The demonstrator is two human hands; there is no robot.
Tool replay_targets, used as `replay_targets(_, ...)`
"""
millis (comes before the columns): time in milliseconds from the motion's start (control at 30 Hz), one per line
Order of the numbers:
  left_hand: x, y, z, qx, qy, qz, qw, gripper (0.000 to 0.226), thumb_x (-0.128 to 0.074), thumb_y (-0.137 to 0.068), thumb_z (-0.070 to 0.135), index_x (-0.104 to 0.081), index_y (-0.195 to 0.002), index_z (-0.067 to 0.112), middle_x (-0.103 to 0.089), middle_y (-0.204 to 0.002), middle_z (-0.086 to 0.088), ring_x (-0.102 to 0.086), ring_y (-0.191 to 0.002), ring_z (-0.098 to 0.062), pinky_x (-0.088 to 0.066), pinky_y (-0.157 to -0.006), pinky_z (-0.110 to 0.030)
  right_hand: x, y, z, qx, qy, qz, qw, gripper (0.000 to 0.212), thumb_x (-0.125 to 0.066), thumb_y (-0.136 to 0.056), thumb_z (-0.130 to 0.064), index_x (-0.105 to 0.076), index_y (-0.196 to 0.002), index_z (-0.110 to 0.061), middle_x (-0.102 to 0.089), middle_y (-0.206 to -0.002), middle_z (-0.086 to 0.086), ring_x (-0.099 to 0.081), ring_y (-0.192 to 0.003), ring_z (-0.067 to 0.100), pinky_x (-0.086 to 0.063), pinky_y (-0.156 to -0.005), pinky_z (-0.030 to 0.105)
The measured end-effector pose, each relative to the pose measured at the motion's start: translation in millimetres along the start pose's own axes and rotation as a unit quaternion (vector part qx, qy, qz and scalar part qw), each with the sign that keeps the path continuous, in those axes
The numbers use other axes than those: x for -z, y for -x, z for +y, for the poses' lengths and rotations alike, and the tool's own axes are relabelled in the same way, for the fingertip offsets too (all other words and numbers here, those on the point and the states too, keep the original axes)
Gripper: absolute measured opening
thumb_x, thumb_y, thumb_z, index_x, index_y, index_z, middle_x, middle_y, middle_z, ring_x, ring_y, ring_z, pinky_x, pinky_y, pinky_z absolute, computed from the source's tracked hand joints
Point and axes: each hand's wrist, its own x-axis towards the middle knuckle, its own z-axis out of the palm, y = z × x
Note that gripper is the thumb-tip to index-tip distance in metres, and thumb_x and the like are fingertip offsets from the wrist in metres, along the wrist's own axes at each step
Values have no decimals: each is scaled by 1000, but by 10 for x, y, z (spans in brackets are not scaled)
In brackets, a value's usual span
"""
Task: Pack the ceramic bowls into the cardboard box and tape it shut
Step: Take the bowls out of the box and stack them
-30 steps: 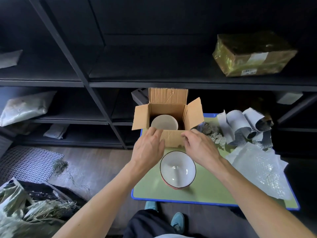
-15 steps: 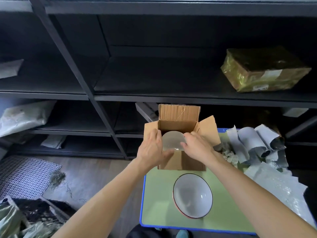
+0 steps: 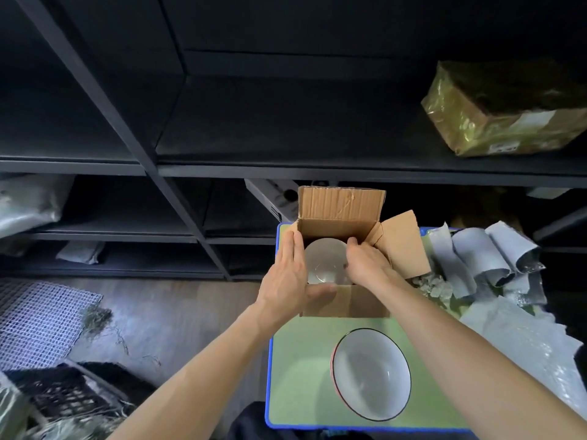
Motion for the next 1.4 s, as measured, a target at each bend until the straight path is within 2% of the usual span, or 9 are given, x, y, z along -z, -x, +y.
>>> replay_targets(200, -11, -12, 4, 1, -5, -3, 1000, 124, -57, -81, 74, 13, -156, 4, 8, -167, -9, 0, -154, -21, -22, -120, -28, -5, -87, -12, -15, -5, -22, 1000, 56, -50, -91, 3, -27, -142, -3, -58, -130, 23, -59, -119, 38, -49, -91, 43)
replay_targets(433, 19, 9, 45, 12, 18, -23, 1000, 124, -61, -82, 70, 13, -156, 4, 10, -167, -9, 4, -154, -20, -20, -120, -28, 129, 13, -10, -6, -32, 10, 999, 63, -54, -93, -6, -25, -148, -7, -60, -126, 21, -60, -116, 38, -49, -88, 43)
replay_targets(533, 43, 21, 68, 20, 18, -27, 999, 126, -62, -80, 71, 11, -157, 3, 9, -167, -8, 4, -154, -19, -20, -119, -26, 253, 107, 16, -1, -42, 48, 998, 53, -53, -93, -6, -32, -142, -7, -63, -120, 20, -62, -110, 37, -47, -77, 40)
replay_targets(667, 63, 28, 101, 45, 36, 0, 998, 128, -73, -70, 71, -5, -158, 8, -15, -160, -4, -23, -146, -28, -40, -112, -44, 478, 284, 111, 10, -67, 92, 993, 32, -55, -92, -9, -42, -121, -10, -64, -97, 14, -56, -84, 32, -36, -53, 34)
replay_targets(767, 105, 32, 126, 30, -14, 24, 999, 123, -58, -66, 84, -17, -155, 10, -28, -154, -4, -28, -142, -26, -40, -108, -48, 639, 456, 207, 19, -67, 137, 988, 28, -53, -87, -9, -45, -113, -11, -61, -82, 7, -52, -77, 27, -43, -53, 36)
replay_targets(900, 219, 137, 334, 3, 26, 52, 998, 116, -45, -64, 93, -25, -152, 21, -40, -144, 4, -34, -131, -19, -35, -109, -42, 806, 694, 340, 29, -165, 114, 979, 34, -48, -88, -3, -46, -120, -13, -60, -102, 12, -52, -84, 26, -43, -56, 36)
replay_targets(1067, 366, 378, 629, -62, 118, 72, 989, 92, -73, -72, 69, -37, -144, 24, -48, -124, 9, -38, -106, -8, -32, -95, -23, 876, 1000, 551, 50, -206, 123, 970, 42, -45, -88, -5, -50, -127, -18, -60, -115, 13, -52, -95, 30, -48, -73, 39)
replay_targets(1200, 287, 644, 773, -28, 171, 59, 983, 88, -85, -66, 57, -41, -137, 30, -47, -120, 15, -40, -110, -5, -41, -88, -17, 723, 1237, 713, 57, -199, 118, 971, 49, -44, -85, -8, -48, -131, -23, -66, -109, 13, -56, -98, 36, -50, -77, 42)
replay_targets(1400, -10, 1169, 850, -1, 199, 41, 979, 93, -88, -66, 50, -32, -140, 40, -40, -133, 24, -33, -117, 12, -29, -89, 2, 303, 1572, 867, 74, -183, 114, 974, 39, -46, -86, -11, -50, -123, -20, -66, -109, 14, -58, -100, 39, -51, -79, 45)
